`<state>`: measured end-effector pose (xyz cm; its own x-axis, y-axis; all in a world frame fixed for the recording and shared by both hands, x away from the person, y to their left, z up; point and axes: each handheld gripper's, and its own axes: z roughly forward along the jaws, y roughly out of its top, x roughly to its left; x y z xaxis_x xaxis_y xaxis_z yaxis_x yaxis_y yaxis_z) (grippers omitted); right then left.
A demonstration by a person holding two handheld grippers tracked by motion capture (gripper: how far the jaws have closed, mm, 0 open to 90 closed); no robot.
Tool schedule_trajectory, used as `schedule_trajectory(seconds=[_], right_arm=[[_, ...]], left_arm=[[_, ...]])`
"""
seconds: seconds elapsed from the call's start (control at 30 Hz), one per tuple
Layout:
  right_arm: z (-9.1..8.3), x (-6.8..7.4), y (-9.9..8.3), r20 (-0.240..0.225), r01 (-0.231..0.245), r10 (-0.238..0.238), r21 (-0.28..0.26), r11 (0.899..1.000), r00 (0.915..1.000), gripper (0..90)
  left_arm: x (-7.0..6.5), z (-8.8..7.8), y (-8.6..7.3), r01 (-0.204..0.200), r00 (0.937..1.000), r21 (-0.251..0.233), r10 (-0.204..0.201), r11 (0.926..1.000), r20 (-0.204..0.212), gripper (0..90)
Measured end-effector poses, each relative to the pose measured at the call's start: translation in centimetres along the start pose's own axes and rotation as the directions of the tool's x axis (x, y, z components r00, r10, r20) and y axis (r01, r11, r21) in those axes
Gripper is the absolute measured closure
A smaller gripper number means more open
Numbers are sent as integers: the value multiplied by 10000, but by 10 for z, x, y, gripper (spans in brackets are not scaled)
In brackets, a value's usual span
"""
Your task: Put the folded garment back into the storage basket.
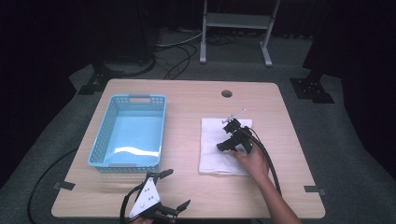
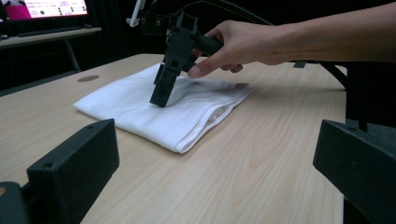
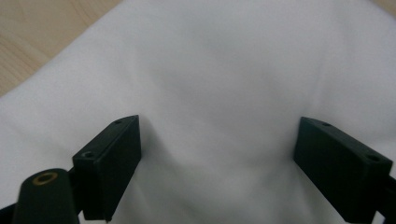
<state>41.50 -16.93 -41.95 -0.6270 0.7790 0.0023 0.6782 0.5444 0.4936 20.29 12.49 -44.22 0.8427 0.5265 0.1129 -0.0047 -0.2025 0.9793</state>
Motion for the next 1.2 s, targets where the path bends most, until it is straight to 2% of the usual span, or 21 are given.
schedule_trajectory(seconds=[0.4,0.6,0.67,0.87,1.2], right_arm=[[-4,4,0,-33,17,-17,18,10000,10000,312],[-7,10,1,-196,242,-241,18,9997,9995,502],[-7,12,2,-235,273,-272,34,9996,9994,538],[-8,13,4,-306,24,-21,82,10000,9995,638],[-7,15,5,-299,-277,280,72,9996,9992,724]], left_arm=[[0,-1,0,-22,10000,-53,22,10000,-82,0],[-1,-1,0,-49,9999,-55,49,10000,-108,0],[-1,-1,0,-48,9999,-61,48,10000,-110,0],[-1,-1,0,-71,9999,-63,71,10000,-109,1],[-1,-1,0,-58,9999,-93,57,9999,-97,0]])
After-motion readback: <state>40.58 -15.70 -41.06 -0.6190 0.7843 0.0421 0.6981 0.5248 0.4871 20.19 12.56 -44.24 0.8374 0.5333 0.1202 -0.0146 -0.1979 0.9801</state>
